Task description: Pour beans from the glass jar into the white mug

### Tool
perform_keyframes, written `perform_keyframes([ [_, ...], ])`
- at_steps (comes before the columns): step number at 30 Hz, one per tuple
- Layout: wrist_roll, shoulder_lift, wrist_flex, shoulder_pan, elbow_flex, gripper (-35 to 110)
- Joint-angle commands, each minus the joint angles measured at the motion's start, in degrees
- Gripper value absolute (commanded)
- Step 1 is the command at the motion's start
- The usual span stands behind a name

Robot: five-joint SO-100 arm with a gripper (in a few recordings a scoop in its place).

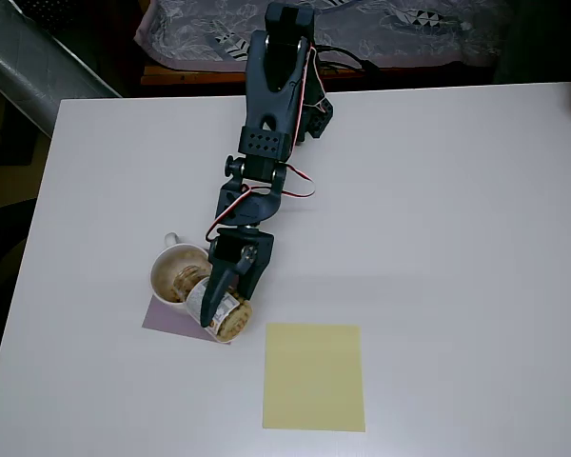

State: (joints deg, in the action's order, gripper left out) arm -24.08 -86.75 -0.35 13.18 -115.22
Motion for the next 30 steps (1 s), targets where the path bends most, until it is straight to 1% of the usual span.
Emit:
perform_keyframes([
  [1,1.4,-1.6,0.1,1.3,-1.0,0],
  [8,13.4,-2.4,0.1,1.5,0.4,2],
  [21,35.9,-6.8,-0.5,2.9,-1.6,0],
  [24,43.0,-7.9,-0.5,2.2,-3.3,0],
  [30,61.3,-10.9,-0.5,-0.4,-4.5,2],
])
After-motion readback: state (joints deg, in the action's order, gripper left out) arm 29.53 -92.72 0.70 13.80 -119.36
